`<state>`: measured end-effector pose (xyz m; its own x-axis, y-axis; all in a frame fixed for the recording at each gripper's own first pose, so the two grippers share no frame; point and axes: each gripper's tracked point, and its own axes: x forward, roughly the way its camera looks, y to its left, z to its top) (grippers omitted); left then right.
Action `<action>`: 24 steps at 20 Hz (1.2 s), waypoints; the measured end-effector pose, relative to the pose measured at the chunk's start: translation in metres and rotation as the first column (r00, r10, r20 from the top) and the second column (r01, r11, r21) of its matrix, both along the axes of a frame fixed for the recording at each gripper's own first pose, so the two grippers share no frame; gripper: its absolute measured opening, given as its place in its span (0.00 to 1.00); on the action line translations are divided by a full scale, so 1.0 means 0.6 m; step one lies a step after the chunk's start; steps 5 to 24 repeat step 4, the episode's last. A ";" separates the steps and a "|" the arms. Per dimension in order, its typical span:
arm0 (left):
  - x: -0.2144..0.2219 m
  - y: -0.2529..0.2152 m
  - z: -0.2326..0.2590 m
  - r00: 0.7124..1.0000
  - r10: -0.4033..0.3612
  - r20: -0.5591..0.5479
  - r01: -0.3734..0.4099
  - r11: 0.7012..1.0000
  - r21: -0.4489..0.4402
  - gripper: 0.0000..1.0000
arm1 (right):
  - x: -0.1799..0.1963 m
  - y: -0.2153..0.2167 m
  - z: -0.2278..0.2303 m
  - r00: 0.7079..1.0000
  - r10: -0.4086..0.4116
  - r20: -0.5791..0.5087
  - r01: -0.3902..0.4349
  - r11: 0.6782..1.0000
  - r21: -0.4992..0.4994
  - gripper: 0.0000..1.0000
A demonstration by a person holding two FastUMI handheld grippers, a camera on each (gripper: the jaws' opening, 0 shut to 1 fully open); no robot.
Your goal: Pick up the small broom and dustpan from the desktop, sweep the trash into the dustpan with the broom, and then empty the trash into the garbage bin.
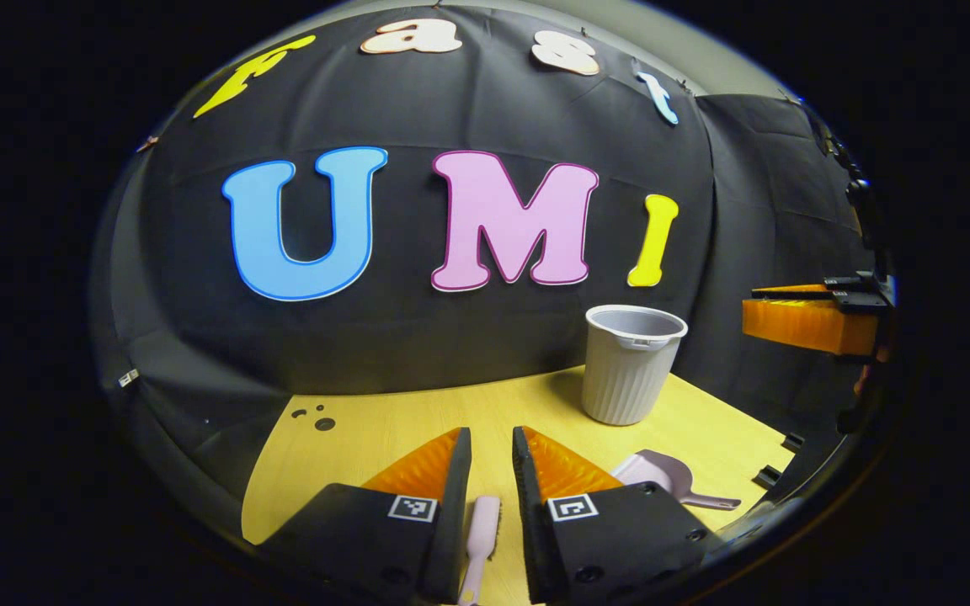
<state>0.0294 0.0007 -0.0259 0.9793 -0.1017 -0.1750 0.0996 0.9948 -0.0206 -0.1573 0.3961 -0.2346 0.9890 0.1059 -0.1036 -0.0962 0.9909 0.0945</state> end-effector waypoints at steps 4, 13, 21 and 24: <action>-0.007 -0.001 0.010 0.998 0.063 0.009 -0.063 0.998 0.015 0.34 | -0.006 -0.007 0.004 0.997 0.071 0.016 -0.072 0.997 0.003 0.47; -0.007 -0.001 0.010 0.998 0.063 0.009 -0.063 0.998 0.015 0.34 | -0.006 -0.007 0.004 0.997 0.071 0.016 -0.072 0.997 0.003 0.47; -0.007 -0.001 0.010 0.998 0.063 0.009 -0.063 0.998 0.015 0.34 | -0.006 -0.007 0.004 0.997 0.071 0.016 -0.072 0.997 0.003 0.47; -0.007 -0.001 0.010 0.998 0.063 0.009 -0.063 0.998 0.015 0.34 | -0.006 -0.007 0.004 0.997 0.071 0.016 -0.072 0.997 0.003 0.47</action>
